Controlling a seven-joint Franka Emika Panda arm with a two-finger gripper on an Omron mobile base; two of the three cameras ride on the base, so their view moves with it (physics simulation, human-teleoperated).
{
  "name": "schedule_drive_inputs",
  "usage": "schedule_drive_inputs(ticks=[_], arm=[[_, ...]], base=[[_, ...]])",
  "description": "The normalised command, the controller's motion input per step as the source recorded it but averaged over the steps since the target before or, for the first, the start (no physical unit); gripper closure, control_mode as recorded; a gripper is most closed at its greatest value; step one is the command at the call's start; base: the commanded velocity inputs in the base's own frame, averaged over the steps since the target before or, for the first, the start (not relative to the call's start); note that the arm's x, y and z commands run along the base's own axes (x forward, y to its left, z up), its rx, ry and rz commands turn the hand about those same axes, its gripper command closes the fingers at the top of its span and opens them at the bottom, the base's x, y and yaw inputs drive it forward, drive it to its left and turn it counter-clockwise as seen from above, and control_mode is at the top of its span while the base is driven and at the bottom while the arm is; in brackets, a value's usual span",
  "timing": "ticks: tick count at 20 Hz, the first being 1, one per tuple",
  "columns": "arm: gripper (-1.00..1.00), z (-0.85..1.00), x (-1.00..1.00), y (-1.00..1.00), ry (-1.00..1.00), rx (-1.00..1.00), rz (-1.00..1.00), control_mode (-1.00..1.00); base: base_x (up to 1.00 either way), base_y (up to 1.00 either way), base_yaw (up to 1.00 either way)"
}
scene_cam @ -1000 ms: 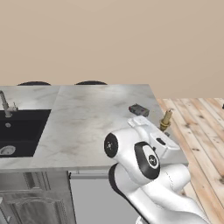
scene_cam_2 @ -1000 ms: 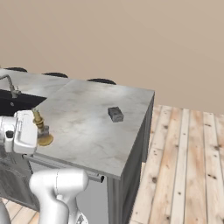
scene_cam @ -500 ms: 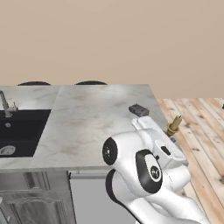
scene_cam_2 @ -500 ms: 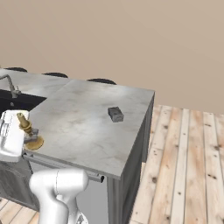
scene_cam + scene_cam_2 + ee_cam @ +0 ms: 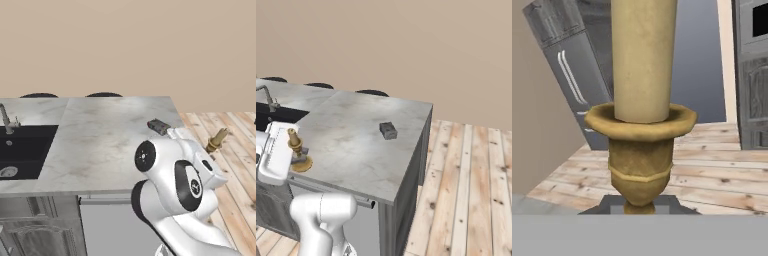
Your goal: Pick the candle and jar from the dining table and place them in the open cabinet. Close the cabinet after placing the objects.
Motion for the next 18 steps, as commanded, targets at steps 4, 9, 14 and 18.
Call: schedule_drive_inputs(ticks=[4, 9, 14, 18], arm=[[1.0, 0.0, -0.18, -0.34, 0.0, 0.06, 0.0, -1.0], [1.0, 0.0, -0.17, -0.06, -0.03, 0.0, 0.0, -1.0], [1.0, 0.0, -0.18, -0.03, -0.06, 0.0, 0.0, 1.0], [1.0, 0.0, 0.0, 0.0, 0.0, 0.0, 0.0, 1.0]], base=[[0.0, 0.0, 0.0], [0.0, 0.0, 0.0], [-0.22, -0.04, 0.0], [-0.75, -0.09, 0.0]])
